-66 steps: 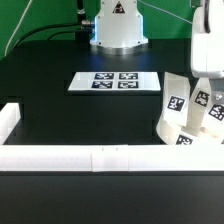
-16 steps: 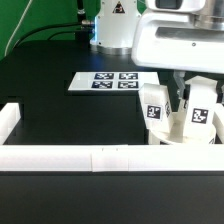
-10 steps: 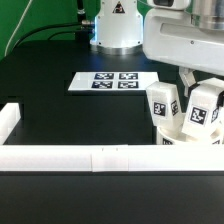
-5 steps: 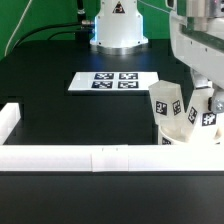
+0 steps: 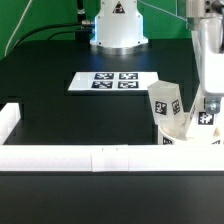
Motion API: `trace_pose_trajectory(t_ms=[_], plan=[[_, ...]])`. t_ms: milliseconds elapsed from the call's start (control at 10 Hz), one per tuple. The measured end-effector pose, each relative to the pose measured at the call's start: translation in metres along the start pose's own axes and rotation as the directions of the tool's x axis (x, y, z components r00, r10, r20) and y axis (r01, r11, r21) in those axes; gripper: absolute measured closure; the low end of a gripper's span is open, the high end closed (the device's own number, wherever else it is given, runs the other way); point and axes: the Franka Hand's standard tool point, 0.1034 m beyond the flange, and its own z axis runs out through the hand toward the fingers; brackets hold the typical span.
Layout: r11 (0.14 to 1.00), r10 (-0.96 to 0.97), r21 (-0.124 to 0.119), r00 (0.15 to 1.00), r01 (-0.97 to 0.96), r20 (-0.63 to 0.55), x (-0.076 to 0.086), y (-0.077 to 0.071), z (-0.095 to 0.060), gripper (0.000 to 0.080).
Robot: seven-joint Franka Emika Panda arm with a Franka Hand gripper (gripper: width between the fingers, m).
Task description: Assemble stool
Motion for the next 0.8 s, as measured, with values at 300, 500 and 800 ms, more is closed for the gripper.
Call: trace_pose_trajectory(t_ms=[300,500,800], plan=[[0.955,0.296,0.012,0.954,-0.297,0.043,-0.007,-0.004,0.001,0.0462],[0.913,0.39,0.082,0.913,-0.401,0.123,-0.017,-0.001,0.005,0.0462],[0.897,0.408,0.117,0.9,-0.427,0.156,-0.019,0.001,0.005,0.0454]])
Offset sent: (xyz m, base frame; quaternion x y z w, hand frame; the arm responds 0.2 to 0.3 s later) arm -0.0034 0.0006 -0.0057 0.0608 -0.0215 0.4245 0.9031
